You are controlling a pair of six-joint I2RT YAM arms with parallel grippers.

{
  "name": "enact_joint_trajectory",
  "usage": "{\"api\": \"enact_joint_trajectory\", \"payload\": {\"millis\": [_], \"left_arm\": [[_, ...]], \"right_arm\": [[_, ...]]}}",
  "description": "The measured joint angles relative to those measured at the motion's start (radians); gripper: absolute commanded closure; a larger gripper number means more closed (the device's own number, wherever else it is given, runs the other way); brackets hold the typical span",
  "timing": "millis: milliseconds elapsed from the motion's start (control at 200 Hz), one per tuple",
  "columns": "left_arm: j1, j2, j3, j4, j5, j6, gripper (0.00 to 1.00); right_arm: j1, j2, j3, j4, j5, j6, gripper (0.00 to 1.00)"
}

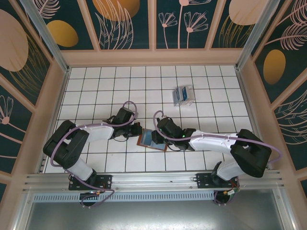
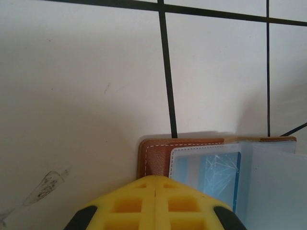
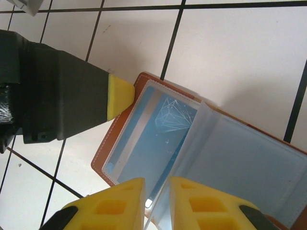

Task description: Put the credit cards into the card holder

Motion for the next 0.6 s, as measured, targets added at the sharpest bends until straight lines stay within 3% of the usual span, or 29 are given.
{"api": "enact_joint_trajectory", "payload": {"millis": [470, 601], "left_arm": [[0.001, 0.014, -0.013, 0.053, 0.016, -0.009, 0.98], [0.001, 0.009, -0.013, 0.049, 0.002, -0.008, 0.98]], "right_arm": [[-0.001, 0.001, -0.071, 0.202, -0.051, -0.074, 0.77], [-0.001, 0.031, -0.067, 0.231, -0.072, -0.080, 0.72]]}}
